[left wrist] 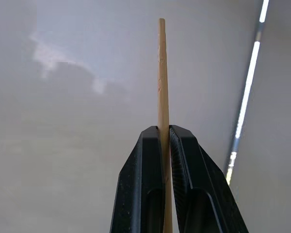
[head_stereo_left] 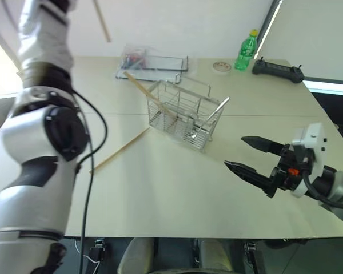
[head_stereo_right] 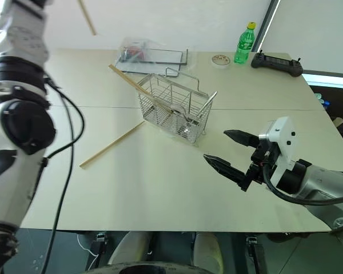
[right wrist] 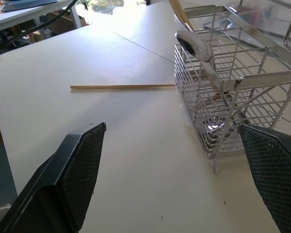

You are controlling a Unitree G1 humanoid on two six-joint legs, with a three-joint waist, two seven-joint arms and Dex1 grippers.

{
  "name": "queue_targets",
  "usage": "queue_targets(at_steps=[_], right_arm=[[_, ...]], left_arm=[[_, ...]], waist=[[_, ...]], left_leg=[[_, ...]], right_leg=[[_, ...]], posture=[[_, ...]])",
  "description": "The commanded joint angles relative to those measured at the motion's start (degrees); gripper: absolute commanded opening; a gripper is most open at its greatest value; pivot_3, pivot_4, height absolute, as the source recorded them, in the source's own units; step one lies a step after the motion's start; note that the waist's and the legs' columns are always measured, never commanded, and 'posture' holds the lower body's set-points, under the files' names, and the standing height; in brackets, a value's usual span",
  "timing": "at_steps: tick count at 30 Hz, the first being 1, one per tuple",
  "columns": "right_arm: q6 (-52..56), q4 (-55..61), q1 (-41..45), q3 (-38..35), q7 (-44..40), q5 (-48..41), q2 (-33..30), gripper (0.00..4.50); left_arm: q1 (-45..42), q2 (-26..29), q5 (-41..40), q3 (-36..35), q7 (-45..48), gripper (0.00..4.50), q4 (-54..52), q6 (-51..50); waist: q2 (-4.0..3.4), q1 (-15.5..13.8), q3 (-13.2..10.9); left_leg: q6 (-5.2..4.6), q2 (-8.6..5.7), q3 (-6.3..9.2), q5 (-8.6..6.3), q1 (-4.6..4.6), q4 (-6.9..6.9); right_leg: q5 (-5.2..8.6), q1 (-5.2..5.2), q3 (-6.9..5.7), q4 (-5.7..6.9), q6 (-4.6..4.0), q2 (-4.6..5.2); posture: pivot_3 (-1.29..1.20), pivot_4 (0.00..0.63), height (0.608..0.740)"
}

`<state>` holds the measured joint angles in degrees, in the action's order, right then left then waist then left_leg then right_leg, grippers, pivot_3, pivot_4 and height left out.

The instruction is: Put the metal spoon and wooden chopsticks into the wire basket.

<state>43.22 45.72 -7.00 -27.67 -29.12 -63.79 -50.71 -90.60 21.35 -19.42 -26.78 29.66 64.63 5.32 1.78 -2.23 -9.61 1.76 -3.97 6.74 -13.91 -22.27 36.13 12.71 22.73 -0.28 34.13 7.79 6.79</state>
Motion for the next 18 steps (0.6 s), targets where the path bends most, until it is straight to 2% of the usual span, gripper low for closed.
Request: queue_targets(at_steps=[1,7,18], right_arm=[[-1.45,1.28,-0.14,-0.71,1.06,0.05,0.85,4.5],[-1.94,2.67,-1.8,-1.3,2.53,-0.19,2.02,4.5],[-2.89,2.9,-2.15,-0.98,4.1,0.11,2.79,4.5]], left_arm=[[1.21,-3.78,-1.7,1.98,1.34,0.05,-6.48,-1.07],[9.41,-10.21,-2.52,6.76,1.55,0.05,-19.02,-6.43],[23.43,-14.69,-2.46,13.55,-2.07,0.05,-36.92,-12.88]], waist=[[-0.01,0.31,0.0],[-0.08,1.44,0.03],[-0.09,1.36,0.04]], left_leg=[[0.0,0.01,-0.03,0.0,0.01,-0.01],[-0.01,0.01,-0.02,0.0,0.04,-0.09],[-0.01,-0.02,0.01,0.0,0.04,-0.04]], right_leg=[[0.0,0.02,0.01,0.01,0.0,0.0],[-0.01,0.07,0.04,0.08,-0.01,-0.02],[-0.01,0.0,0.07,0.02,-0.02,-0.02]], posture=[[0.0,0.15,0.725],[0.0,0.15,0.725],[0.0,0.15,0.725]])
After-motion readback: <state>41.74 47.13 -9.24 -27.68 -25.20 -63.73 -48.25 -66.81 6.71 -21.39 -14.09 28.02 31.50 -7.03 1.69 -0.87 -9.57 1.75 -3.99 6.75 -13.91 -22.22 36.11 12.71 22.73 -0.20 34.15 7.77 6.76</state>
